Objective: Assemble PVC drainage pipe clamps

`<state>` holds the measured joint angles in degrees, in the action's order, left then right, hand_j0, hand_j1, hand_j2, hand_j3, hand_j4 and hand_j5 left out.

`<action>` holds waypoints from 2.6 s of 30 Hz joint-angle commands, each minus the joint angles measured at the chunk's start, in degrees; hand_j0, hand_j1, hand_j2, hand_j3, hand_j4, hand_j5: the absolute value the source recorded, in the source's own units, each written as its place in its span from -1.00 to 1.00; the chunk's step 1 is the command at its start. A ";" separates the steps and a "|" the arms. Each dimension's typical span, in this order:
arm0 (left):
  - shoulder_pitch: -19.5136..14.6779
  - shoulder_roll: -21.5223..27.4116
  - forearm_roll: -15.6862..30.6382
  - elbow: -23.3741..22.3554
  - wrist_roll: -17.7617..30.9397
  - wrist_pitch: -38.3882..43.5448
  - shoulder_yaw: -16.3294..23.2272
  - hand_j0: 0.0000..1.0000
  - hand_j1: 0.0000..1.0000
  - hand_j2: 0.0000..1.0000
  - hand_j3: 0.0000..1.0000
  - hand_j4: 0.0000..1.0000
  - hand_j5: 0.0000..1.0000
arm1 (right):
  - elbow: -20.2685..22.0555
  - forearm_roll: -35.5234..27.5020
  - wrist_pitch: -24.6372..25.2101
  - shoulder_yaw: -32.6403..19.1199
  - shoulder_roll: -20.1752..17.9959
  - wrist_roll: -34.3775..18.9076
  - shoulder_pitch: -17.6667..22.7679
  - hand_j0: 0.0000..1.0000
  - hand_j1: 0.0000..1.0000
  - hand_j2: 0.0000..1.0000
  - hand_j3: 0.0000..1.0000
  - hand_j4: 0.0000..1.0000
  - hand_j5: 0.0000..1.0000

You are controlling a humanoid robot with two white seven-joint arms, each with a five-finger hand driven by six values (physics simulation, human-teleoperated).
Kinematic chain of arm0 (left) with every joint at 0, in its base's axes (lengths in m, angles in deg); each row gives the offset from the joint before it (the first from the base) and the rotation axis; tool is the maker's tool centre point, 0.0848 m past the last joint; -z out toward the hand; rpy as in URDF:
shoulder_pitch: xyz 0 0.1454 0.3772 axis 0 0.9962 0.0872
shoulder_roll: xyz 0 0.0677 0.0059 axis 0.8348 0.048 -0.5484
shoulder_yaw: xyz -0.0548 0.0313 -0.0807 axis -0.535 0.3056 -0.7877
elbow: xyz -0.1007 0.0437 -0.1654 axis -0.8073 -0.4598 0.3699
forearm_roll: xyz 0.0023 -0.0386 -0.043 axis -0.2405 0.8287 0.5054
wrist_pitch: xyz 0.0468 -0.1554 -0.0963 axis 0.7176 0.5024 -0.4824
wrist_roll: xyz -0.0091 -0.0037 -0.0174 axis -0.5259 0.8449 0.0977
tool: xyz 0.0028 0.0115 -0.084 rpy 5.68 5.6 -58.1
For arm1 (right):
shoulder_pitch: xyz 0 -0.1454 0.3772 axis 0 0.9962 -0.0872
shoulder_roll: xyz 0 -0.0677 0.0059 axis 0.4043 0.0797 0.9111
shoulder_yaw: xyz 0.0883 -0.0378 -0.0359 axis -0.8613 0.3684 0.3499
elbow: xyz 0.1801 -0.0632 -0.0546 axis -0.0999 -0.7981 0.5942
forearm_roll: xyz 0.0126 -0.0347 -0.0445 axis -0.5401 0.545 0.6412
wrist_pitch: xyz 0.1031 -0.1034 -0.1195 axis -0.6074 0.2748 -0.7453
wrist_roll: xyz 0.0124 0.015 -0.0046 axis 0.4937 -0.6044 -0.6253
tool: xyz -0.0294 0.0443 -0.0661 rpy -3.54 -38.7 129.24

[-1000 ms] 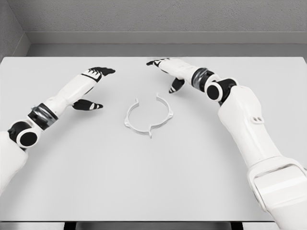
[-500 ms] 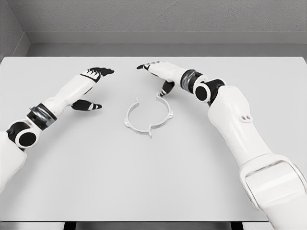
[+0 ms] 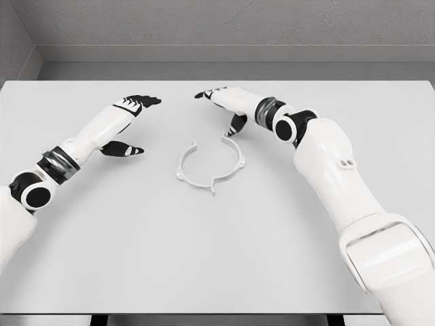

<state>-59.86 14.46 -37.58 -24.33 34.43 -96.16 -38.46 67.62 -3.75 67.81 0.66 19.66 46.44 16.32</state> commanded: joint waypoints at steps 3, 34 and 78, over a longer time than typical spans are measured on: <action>0.00 0.03 0.41 -0.06 -0.11 -0.01 -0.06 1.00 1.00 1.00 1.00 1.00 1.00 | -0.38 -0.23 0.01 0.03 0.01 0.00 0.00 1.00 1.00 1.00 1.00 1.00 1.00; -0.09 0.12 0.41 -0.06 -0.11 -0.01 -0.06 1.00 1.00 1.00 1.00 1.00 1.00 | 3.58 -0.31 0.63 5.84 0.01 -0.53 0.26 1.00 1.00 1.00 1.00 1.00 1.00; 0.00 0.12 0.41 0.03 -0.11 -0.01 0.03 1.00 1.00 1.00 1.00 1.00 1.00 | 29.58 -1.46 2.21 -2.51 0.01 -3.69 1.93 1.00 1.00 1.00 1.00 1.00 1.00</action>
<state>-59.86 14.52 -37.54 -24.30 34.36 -96.16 -38.43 89.10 -4.51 70.11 2.92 19.63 44.36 18.95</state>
